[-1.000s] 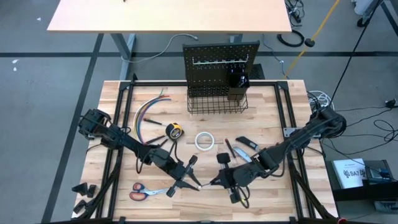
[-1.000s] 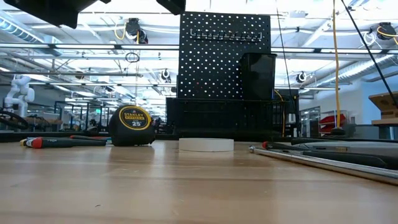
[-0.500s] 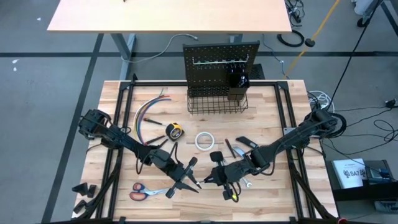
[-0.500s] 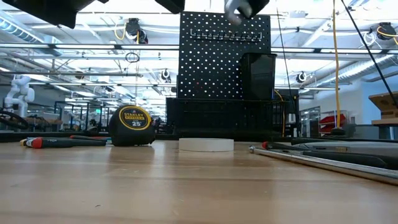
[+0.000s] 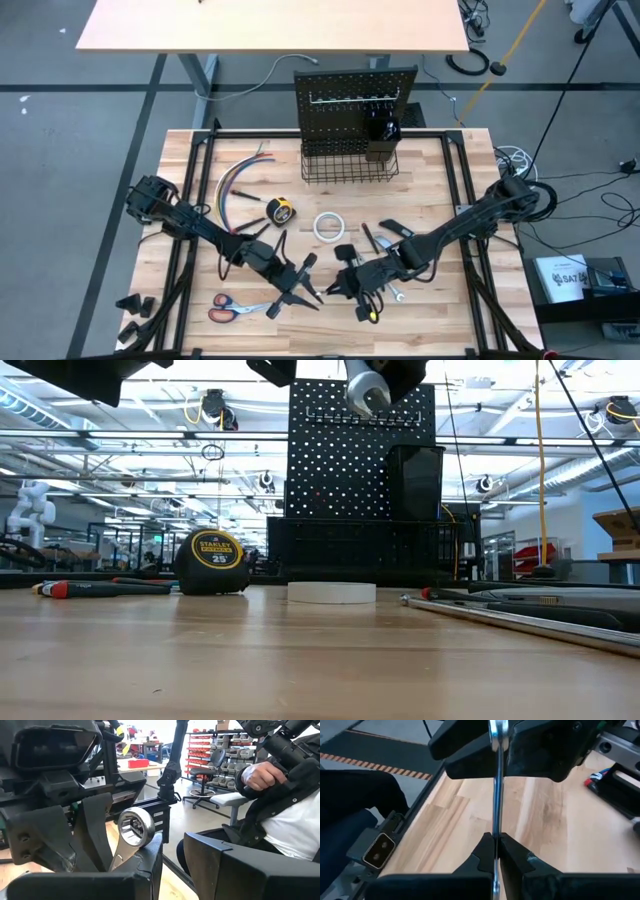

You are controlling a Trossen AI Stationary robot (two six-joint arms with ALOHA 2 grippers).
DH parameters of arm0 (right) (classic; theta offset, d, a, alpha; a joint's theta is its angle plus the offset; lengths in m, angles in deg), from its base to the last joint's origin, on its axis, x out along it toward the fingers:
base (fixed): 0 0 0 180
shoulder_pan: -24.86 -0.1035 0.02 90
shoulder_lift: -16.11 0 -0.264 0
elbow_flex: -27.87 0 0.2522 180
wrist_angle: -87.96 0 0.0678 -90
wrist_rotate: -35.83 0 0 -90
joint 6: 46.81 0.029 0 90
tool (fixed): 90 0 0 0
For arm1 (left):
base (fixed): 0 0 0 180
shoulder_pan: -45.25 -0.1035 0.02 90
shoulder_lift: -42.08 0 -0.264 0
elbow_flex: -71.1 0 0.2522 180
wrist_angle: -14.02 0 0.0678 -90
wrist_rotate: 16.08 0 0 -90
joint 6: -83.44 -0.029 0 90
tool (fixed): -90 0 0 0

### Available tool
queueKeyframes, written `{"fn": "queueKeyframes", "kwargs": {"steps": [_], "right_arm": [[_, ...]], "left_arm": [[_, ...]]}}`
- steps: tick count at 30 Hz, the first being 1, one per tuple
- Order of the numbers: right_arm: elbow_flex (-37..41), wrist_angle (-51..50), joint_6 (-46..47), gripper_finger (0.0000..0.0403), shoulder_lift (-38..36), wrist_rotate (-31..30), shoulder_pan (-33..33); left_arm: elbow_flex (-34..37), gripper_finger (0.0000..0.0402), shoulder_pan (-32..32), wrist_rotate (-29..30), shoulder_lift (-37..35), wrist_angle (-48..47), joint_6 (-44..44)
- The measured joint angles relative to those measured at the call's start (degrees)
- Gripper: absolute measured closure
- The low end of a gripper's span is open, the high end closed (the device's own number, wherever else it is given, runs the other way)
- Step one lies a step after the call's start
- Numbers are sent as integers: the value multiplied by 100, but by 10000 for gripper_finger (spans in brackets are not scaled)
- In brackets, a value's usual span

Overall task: Hang tools onto peg board
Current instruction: Put the wrench into the black bin on the peg board

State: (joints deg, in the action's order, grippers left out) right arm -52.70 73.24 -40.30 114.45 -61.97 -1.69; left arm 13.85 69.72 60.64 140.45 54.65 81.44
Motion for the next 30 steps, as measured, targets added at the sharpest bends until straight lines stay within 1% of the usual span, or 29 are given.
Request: {"fn": "queueKeyframes", "kwargs": {"steps": [7,12,16,22,26,30], "right_arm": [[0,345,-65,400,205,48,3],[0,399,-128,400,256,230,45],[3,335,-146,400,193,167,73],[11,-429,-173,400,-412,-550,15],[11,-1055,-113,401,-835,-966,-20],[114,-1965,59,401,-1463,-1989,-11]], "left_arm": [[0,315,4,-4,-2,2,5],[0,315,1,6,-2,-30,7],[-1,315,-7,6,-2,-101,7],[-15,315,-40,-20,-37,-112,18],[-15,315,-55,-15,-39,-352,18],[-13,315,-61,27,-39,-535,20]]}}
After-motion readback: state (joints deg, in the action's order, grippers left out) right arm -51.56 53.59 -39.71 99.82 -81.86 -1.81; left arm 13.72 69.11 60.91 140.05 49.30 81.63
